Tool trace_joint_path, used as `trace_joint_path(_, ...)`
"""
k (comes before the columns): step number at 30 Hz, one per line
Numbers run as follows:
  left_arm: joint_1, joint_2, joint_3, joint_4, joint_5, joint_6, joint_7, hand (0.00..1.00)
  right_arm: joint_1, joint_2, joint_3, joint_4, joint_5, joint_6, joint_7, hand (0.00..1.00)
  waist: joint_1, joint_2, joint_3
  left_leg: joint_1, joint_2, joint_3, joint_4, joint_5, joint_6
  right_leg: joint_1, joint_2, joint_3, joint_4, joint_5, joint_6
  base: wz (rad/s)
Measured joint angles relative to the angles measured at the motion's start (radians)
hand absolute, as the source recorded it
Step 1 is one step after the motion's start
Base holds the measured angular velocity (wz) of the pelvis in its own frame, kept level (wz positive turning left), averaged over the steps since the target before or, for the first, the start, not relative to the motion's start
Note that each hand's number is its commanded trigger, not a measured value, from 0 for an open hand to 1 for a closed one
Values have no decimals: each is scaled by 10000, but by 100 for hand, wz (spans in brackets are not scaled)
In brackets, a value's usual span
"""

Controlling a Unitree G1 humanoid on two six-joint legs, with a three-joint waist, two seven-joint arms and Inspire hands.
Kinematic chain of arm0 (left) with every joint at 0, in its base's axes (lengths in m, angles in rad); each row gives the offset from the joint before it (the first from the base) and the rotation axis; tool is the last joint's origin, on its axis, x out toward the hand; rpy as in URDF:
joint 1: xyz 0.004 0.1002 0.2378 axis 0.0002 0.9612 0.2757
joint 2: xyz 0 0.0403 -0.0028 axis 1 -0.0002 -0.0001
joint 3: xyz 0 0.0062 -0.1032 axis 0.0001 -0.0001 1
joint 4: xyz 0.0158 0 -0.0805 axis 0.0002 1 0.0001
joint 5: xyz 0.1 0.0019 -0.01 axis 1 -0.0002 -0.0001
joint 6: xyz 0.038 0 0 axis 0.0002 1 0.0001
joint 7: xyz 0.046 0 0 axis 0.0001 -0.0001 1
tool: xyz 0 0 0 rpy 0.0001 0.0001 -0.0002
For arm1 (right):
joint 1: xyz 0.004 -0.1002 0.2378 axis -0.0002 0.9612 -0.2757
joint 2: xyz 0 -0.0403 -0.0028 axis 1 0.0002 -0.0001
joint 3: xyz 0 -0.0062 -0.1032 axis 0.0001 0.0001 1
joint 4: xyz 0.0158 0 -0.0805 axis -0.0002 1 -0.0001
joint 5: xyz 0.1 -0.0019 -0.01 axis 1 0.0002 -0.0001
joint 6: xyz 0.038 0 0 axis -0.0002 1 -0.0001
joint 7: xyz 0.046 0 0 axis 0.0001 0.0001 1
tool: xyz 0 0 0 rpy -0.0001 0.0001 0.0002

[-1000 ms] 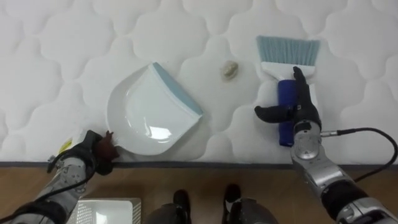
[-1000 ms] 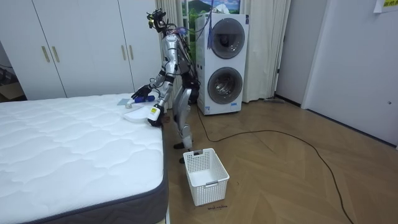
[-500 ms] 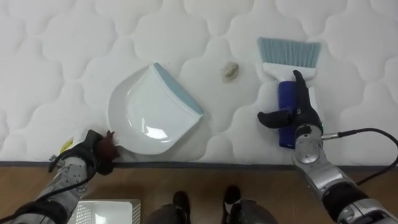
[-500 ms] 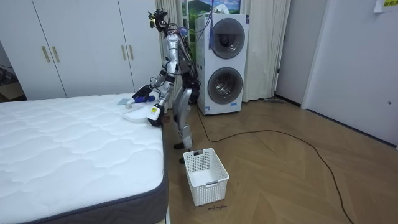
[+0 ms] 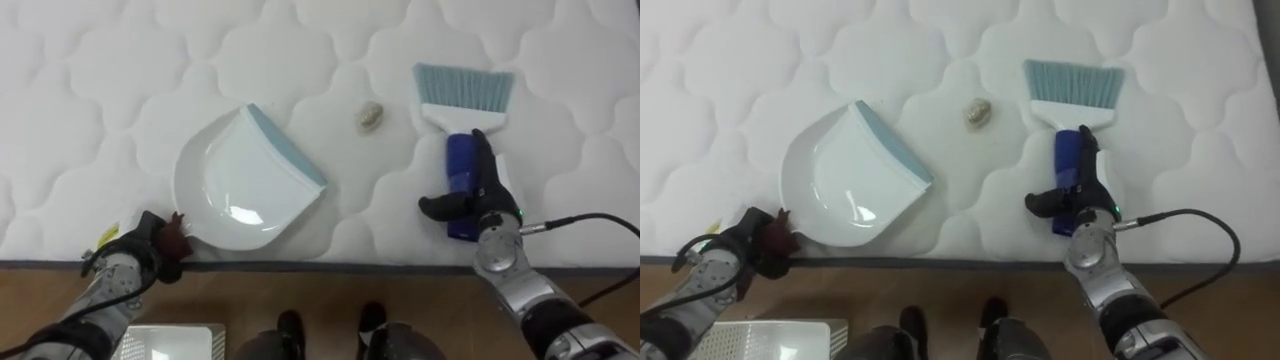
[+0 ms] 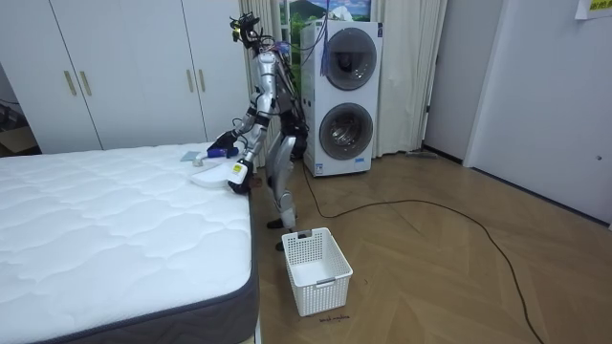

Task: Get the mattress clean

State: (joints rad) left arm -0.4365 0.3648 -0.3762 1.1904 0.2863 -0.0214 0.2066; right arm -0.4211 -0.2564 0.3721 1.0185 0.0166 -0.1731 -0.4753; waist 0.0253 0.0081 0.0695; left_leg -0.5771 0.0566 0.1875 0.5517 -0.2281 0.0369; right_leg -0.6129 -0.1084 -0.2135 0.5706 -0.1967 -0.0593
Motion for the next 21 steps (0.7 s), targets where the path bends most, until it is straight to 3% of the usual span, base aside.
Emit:
trace_joint_path(1, 4, -2, 0, -2, 0, 6, 0, 100, 47, -3, -8, 36, -56, -2, -4, 0, -37, 2, -6, 2, 2, -3, -1, 0, 0, 7, 4, -4, -8, 0, 0, 0)
trace_joint_path(4, 95, -43, -1, -1, 1, 98, 2, 100, 190, -10, -7, 72, -307, -1, -8, 0, -97, 35, -137, 63, 4, -5, -46, 0, 0, 93, 15, -25, -89, 0, 1, 0)
trace_joint_path(11, 149, -129, -11, 82, 0, 249, 10, 100, 653, -19, 0, 46, -648, 5, -28, 0, -215, 60, -170, 307, 2, -5, -166, 5, 8, 367, 6, -81, -178, -7, 14, 2)
trace_joint_path(12, 149, -129, -15, 83, 0, 251, 9, 100, 701, -26, 4, 34, -643, 5, -61, 48, -216, 59, -169, 306, 2, -13, -200, 5, 9, 366, 4, -79, -175, -9, 15, 0)
trace_joint_path(13, 149, -135, -32, 87, 0, 251, 9, 100, 744, -26, 13, 40, -639, 3, -113, 67, -222, 58, -168, 308, 0, -12, -216, 7, 12, 366, -3, -85, -173, -9, 17, 0)
trace_joint_path(14, 153, -143, -35, 96, -4, 251, 10, 100, 813, -26, 23, 91, -630, -2, -147, 100, -226, 57, -168, 308, -2, -12, -223, 8, 13, 366, -6, -88, -175, -10, 17, 0)
trace_joint_path(21, 266, -219, -8, 84, -15, 224, 114, 100, 940, -79, -42, 331, -625, 15, -823, 100, -236, 52, -172, 298, 20, -12, -210, 9, 16, 467, 48, -151, -441, 65, 73, 0)
